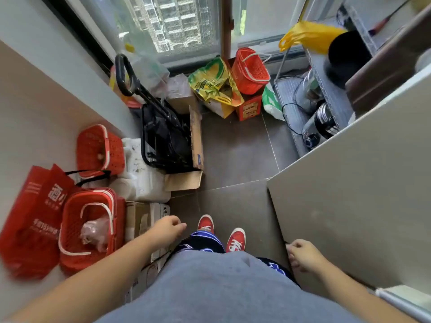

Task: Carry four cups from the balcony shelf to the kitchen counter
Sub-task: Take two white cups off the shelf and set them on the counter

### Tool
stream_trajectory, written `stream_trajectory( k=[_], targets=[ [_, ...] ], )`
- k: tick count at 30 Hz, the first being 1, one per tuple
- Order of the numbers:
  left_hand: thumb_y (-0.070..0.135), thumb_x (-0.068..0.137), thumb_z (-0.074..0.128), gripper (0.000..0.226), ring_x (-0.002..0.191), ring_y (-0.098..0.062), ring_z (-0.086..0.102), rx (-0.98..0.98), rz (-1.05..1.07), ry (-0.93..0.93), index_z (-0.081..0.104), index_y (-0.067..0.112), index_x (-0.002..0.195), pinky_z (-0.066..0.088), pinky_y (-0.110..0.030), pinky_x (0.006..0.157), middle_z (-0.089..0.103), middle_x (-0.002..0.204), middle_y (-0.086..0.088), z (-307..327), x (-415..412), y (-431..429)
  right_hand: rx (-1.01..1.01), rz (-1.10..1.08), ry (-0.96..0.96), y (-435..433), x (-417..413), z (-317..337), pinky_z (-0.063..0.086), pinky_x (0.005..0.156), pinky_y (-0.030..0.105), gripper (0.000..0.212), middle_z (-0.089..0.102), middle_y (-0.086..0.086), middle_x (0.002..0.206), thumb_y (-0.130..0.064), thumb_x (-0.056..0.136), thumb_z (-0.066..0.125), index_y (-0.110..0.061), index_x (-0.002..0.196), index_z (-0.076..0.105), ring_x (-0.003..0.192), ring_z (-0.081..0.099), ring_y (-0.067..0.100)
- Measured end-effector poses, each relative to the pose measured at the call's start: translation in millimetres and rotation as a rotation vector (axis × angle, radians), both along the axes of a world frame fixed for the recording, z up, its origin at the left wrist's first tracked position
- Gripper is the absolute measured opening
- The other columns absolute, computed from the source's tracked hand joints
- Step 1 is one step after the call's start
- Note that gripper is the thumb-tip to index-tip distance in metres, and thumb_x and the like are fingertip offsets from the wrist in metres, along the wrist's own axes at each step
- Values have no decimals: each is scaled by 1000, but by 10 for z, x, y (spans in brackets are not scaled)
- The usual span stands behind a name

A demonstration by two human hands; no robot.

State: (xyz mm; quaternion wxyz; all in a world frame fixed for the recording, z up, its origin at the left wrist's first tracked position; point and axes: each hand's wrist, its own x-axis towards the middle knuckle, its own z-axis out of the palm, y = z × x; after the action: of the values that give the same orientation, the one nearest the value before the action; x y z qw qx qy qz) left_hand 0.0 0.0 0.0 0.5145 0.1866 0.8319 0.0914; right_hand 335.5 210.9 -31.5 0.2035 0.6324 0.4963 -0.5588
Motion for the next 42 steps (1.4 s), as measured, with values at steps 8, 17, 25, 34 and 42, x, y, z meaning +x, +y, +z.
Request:
stream_trajectory(
  k=[8, 17, 25, 34, 42],
  targets=[
    [33, 92, 57, 26, 73, -22, 66, -116, 133, -2, 66, 11, 82, 56, -41, 79, 70, 76, -5, -38, -487, -123, 116, 122, 114, 953, -1294, 210, 27, 41, 18, 19, 50, 8, 61, -14, 95, 53, -11, 76, 50, 44, 39, 18],
    [33, 93, 57, 30, 71, -18, 62, -189, -47, 5, 56, 19, 67, 48, -29, 65, 67, 75, -3, -227, -1592, 657, 142, 98, 40, 1747, -2069, 112, 28, 34, 12, 25, 49, 7, 61, -9, 96, 52, -13, 71, 48, 42, 40, 14],
    [35, 90, 59, 30, 69, -20, 66, -20, -90, 20, 64, 17, 68, 54, -33, 71, 73, 74, -4, -102, -2617, 2201, 171, -49, -90, 2240, -1979, 200, 27, 41, 16, 28, 46, 1, 47, -9, 91, 56, -12, 63, 50, 36, 38, 15],
    [38, 89, 59, 30, 63, -14, 64, 190, -88, 0, 66, 14, 71, 53, -36, 66, 72, 73, -7, 136, -2839, 3825, 202, -103, -15, 3187, -2632, 245, 36, 47, 23, 22, 62, 5, 58, -19, 87, 61, -12, 67, 56, 46, 52, 18],
    [55, 81, 53, 22, 71, -4, 67, 490, -190, -10, 66, 38, 79, 54, -30, 67, 71, 78, 7, 957, -2608, 5626, 460, -51, 314, 4669, -3687, 1056, 51, 58, 16, 12, 73, 7, 84, -19, 91, 61, -18, 81, 67, 69, 66, 18]
  ],
)
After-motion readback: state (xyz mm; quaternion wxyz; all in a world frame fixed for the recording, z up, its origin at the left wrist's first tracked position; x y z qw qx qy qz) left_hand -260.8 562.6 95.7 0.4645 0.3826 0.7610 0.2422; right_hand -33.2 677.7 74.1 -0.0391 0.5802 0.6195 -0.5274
